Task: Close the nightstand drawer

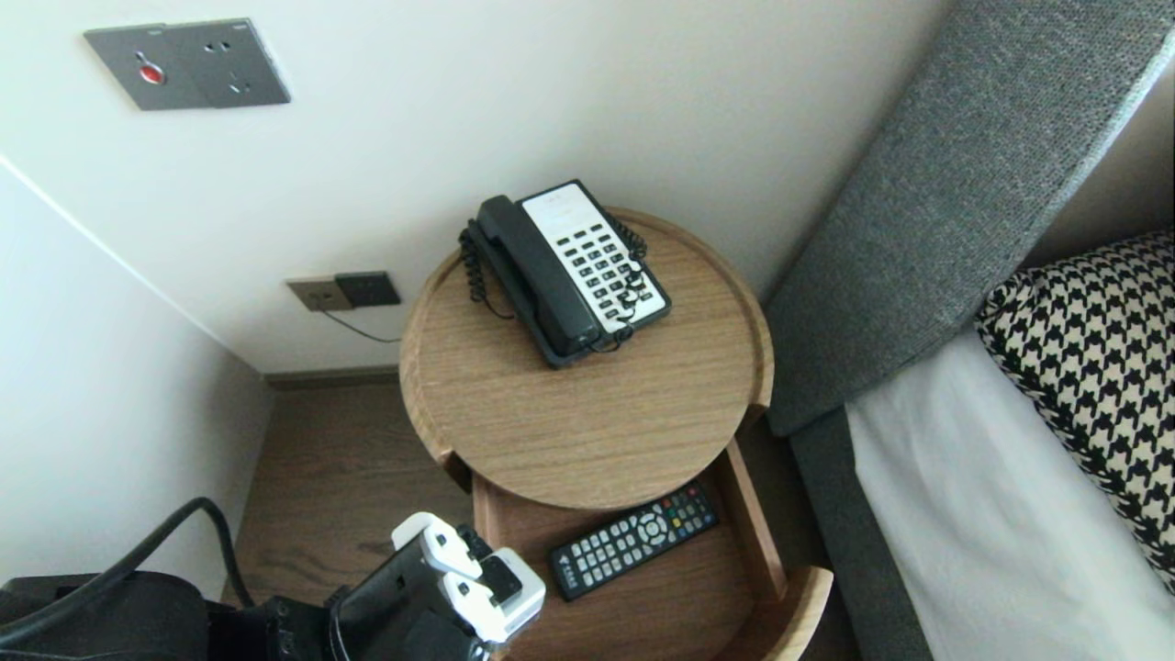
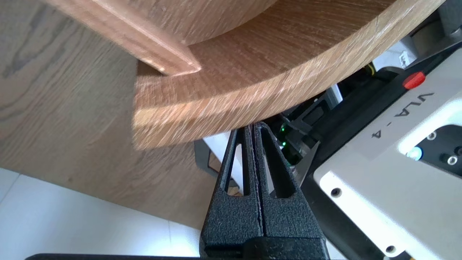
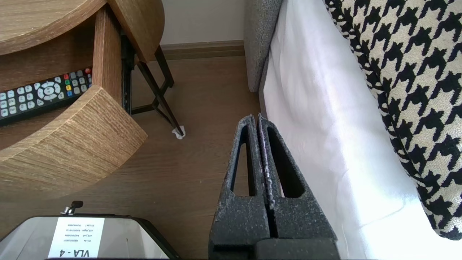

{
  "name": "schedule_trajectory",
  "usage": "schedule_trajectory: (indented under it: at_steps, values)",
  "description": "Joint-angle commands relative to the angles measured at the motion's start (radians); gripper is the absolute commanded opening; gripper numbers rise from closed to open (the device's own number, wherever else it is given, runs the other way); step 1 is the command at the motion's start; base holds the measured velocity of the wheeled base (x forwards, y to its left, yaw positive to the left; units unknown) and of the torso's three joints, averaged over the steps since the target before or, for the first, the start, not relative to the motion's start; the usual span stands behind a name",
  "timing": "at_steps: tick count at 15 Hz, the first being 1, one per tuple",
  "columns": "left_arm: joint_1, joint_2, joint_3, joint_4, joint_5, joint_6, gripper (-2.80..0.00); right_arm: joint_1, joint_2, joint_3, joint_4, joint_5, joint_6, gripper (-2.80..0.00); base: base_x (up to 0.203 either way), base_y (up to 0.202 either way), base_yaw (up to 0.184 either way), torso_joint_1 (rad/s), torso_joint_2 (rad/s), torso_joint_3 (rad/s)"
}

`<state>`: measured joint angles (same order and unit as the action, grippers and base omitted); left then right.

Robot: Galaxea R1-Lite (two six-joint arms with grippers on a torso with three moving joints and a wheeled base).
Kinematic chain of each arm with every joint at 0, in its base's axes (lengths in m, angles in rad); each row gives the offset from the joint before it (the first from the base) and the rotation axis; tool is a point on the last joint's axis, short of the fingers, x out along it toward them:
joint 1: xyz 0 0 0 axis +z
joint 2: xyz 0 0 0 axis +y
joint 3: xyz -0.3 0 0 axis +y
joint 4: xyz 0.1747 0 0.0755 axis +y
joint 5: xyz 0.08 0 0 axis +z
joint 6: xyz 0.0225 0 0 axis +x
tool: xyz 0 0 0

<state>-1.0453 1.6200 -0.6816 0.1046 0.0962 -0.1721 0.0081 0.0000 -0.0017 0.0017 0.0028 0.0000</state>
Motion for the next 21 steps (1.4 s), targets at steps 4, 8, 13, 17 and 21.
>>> schedule_trajectory:
  at_steps: [4,8,13,17,21]
  values:
    - [0.006,0.071,-0.001,-0.117,0.065,-0.004,-2.8,0.001,-0.002,0.0,0.0,0.0,0.0,-2.8,0.0,0.0,0.0,0.0,0.0,0.0]
    - [0.066,0.093,-0.049,-0.166,0.085,0.003,-2.8,0.001,-0.002,0.0,0.0,0.0,0.0,-2.8,0.0,0.0,0.0,0.0,0.0,0.0]
    - [0.131,0.106,-0.096,-0.173,0.105,0.011,-2.8,0.001,-0.002,0.0,0.0,0.0,0.0,-2.8,0.0,0.0,0.0,0.0,0.0,0.0]
    - [0.17,0.108,-0.102,-0.239,0.108,0.026,-2.8,0.001,-0.002,0.0,0.0,0.0,0.0,-2.8,0.0,0.0,0.0,0.0,0.0,0.0]
    - [0.199,0.118,-0.135,-0.266,0.131,0.033,-2.8,0.001,-0.002,0.0,0.0,0.0,0.0,-2.8,0.0,0.0,0.0,0.0,0.0,0.0]
